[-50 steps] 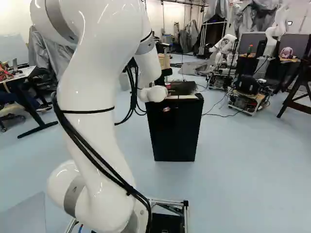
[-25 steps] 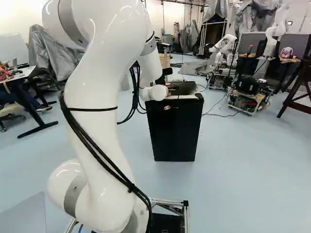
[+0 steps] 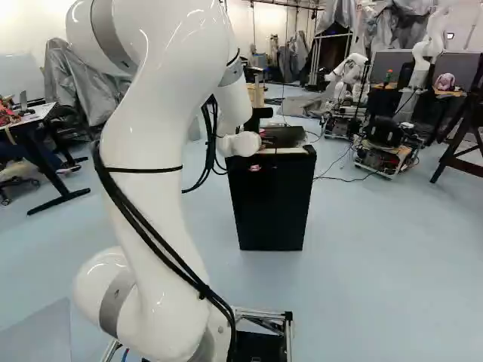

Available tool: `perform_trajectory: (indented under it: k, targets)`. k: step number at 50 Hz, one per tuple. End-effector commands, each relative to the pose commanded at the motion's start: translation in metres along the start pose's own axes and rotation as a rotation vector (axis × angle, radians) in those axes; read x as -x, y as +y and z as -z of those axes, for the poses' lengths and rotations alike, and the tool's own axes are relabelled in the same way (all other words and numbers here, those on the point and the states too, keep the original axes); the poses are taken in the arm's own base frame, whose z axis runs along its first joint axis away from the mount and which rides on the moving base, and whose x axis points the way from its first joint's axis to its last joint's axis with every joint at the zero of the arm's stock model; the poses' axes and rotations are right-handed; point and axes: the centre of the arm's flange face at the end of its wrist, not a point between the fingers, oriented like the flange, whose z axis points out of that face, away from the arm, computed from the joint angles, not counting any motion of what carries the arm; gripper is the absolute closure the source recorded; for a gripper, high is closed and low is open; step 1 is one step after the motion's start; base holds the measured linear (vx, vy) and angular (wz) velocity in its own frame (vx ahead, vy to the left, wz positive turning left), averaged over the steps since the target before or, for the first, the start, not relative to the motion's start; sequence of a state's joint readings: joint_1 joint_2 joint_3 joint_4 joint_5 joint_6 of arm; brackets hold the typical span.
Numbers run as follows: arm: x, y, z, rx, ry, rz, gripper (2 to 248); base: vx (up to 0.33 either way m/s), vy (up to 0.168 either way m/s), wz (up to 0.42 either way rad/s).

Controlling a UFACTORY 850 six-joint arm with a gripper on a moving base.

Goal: Grab a drink from the fridge

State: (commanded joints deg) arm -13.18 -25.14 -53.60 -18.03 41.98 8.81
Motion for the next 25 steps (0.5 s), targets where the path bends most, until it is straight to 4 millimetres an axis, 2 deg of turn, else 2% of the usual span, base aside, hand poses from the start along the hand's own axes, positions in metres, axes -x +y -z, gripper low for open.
perform_trajectory:
  k: [25]
  targets:
    - [-0.003,0.001,-0.013,-0.003,0.008,-0.001,3,0.0,0.0,0.0]
